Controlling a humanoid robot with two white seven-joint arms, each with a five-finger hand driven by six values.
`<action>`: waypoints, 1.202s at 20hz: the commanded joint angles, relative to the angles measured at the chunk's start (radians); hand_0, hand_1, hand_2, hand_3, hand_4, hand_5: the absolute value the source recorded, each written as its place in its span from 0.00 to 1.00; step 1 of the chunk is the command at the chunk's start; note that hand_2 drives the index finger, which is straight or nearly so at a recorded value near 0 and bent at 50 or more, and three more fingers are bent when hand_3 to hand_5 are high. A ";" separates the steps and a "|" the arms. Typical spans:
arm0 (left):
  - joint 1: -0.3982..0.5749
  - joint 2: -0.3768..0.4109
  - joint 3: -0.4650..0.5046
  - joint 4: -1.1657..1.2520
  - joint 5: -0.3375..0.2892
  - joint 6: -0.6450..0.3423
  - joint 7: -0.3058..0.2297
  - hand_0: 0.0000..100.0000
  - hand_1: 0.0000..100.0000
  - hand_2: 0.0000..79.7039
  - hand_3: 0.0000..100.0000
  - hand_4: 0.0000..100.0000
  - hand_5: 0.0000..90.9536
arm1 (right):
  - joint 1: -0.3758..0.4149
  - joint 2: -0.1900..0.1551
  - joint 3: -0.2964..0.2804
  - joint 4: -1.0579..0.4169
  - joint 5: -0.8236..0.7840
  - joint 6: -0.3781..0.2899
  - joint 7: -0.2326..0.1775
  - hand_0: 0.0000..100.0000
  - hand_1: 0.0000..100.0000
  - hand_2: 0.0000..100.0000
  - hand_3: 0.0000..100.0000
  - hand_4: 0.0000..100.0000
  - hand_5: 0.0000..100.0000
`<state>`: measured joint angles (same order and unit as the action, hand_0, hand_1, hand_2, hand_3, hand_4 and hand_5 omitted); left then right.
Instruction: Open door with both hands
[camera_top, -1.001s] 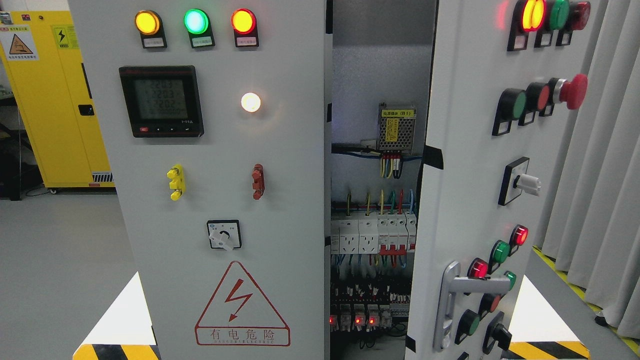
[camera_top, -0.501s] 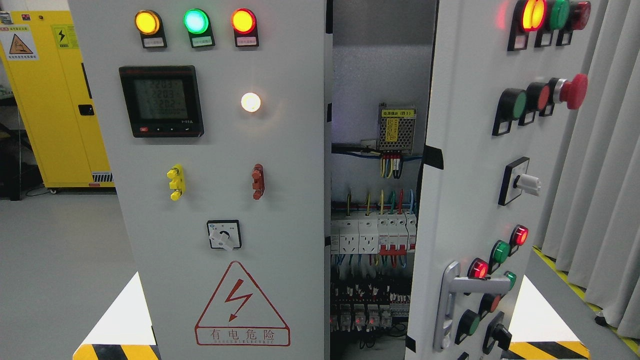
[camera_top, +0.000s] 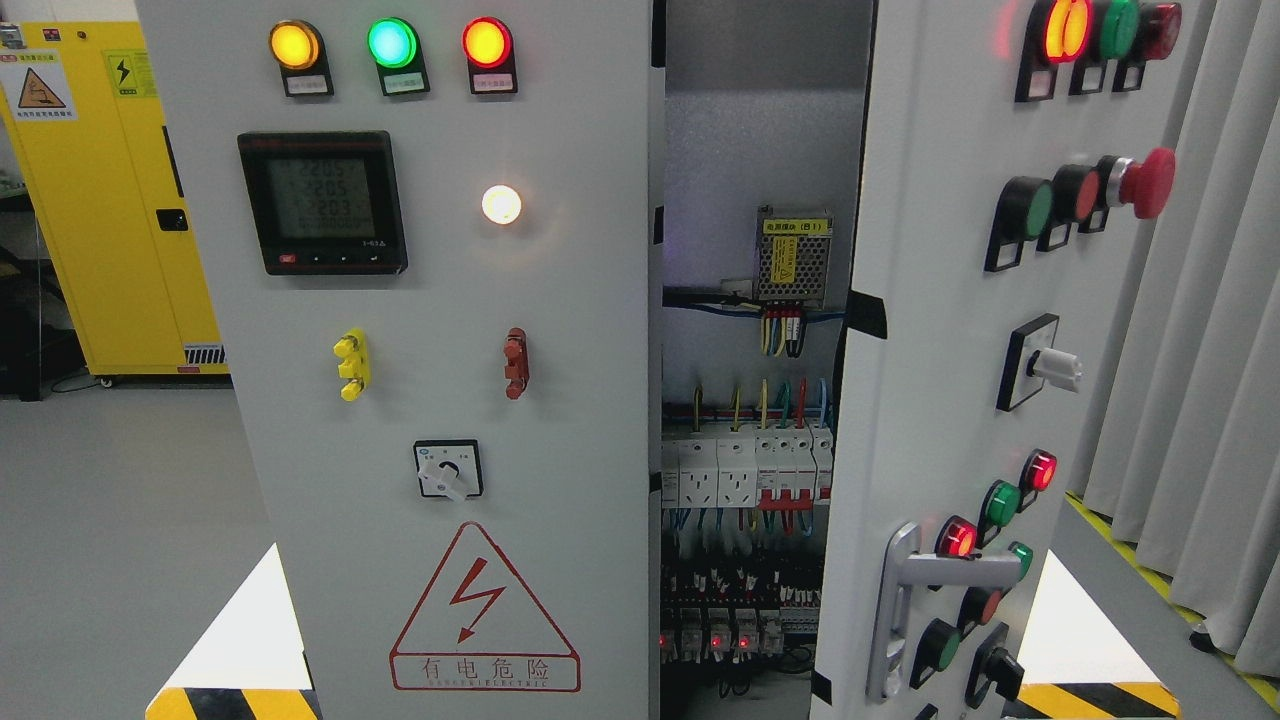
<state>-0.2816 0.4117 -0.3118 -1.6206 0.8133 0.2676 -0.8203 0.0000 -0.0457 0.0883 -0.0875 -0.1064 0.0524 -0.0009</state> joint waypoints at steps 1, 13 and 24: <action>-0.163 0.016 0.040 -0.150 0.087 0.065 0.000 0.12 0.56 0.00 0.00 0.00 0.00 | 0.029 0.000 -0.001 0.000 -0.001 0.000 -0.001 0.00 0.50 0.04 0.00 0.00 0.00; -0.398 -0.148 0.112 -0.121 0.081 0.292 0.001 0.12 0.56 0.00 0.00 0.00 0.00 | 0.028 0.000 0.001 0.000 0.001 0.000 -0.001 0.00 0.50 0.04 0.00 0.00 0.00; -0.550 -0.157 0.100 -0.039 0.084 0.303 0.001 0.12 0.56 0.00 0.00 0.00 0.00 | 0.028 0.001 0.001 0.000 0.001 0.000 -0.001 0.00 0.50 0.04 0.00 0.00 0.00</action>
<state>-0.7636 0.3042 -0.2279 -1.7009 0.8952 0.5613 -0.8197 0.0000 -0.0458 0.0888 -0.0875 -0.1066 0.0524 -0.0009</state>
